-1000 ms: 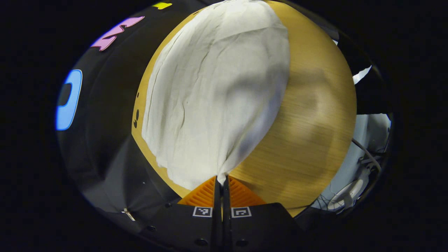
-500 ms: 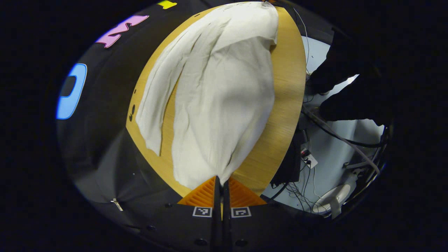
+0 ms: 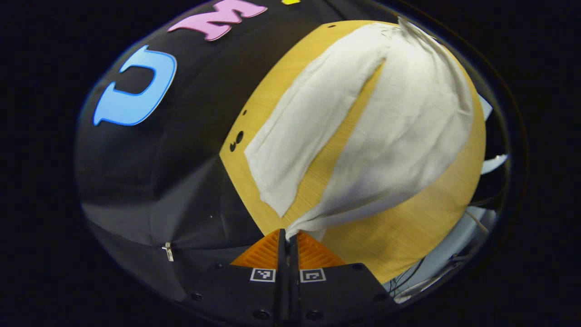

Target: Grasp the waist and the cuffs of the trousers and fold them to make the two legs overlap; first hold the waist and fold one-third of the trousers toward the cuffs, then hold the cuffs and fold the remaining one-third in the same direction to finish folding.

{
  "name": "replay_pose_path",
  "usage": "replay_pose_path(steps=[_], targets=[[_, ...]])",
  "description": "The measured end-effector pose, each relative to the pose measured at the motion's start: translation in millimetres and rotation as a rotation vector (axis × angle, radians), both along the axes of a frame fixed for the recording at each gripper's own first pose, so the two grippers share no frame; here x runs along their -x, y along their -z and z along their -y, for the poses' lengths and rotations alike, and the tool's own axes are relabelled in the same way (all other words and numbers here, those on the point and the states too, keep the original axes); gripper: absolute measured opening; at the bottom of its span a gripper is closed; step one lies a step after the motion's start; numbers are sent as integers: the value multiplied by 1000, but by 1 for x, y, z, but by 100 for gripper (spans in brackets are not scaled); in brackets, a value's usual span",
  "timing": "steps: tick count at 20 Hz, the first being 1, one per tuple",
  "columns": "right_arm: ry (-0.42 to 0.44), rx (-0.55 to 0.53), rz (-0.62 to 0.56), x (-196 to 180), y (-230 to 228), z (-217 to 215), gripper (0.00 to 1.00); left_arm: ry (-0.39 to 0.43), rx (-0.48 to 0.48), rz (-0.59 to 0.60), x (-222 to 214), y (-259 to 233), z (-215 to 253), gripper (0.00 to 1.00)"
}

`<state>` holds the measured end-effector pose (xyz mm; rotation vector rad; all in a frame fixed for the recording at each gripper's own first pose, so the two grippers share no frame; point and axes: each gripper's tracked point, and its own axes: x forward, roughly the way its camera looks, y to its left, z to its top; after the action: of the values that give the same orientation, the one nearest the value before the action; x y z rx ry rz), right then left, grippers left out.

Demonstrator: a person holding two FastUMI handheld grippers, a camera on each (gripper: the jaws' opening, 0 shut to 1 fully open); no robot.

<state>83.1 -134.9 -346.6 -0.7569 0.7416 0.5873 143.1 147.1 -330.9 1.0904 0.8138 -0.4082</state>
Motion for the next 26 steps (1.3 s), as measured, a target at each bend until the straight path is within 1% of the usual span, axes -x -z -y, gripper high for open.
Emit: replay_pose_path(steps=[3, 4, 5, 7, 10, 15, 18, 20, 23, 26], targets=[[112, -33, 17, -32, -11, 10, 11, -93, 45, 53, -33, -12, 6, 5], [153, -44, 17, -46, -13, 12, 11, -111, 60, 78, -43, -20, 8, 5], [176, -48, 22, -53, -14, 15, 11, -130, 71, 108, -59, -30, 9, 5], [201, -35, 13, -69, -8, 17, 11, -148, 83, 148, -93, -38, 10, 5], [213, -7, -23, -96, 9, 17, 11, -135, 79, 164, -137, -41, 18, 5], [239, 15, -69, -132, 39, 17, 11, -125, 47, 143, -190, -11, 42, 5], [227, 52, -96, -146, 62, 18, 11, -161, 35, 138, -214, 9, 45, 5], [248, 40, -130, -156, 85, 19, 11, -193, 38, 128, -230, 26, 45, 5], [272, 29, -214, -161, 120, 14, 11, -201, -2, 84, -240, 61, 44, 5], [266, 50, -229, -171, 138, 10, 11, -209, -48, 44, -249, 88, 41, 5]])
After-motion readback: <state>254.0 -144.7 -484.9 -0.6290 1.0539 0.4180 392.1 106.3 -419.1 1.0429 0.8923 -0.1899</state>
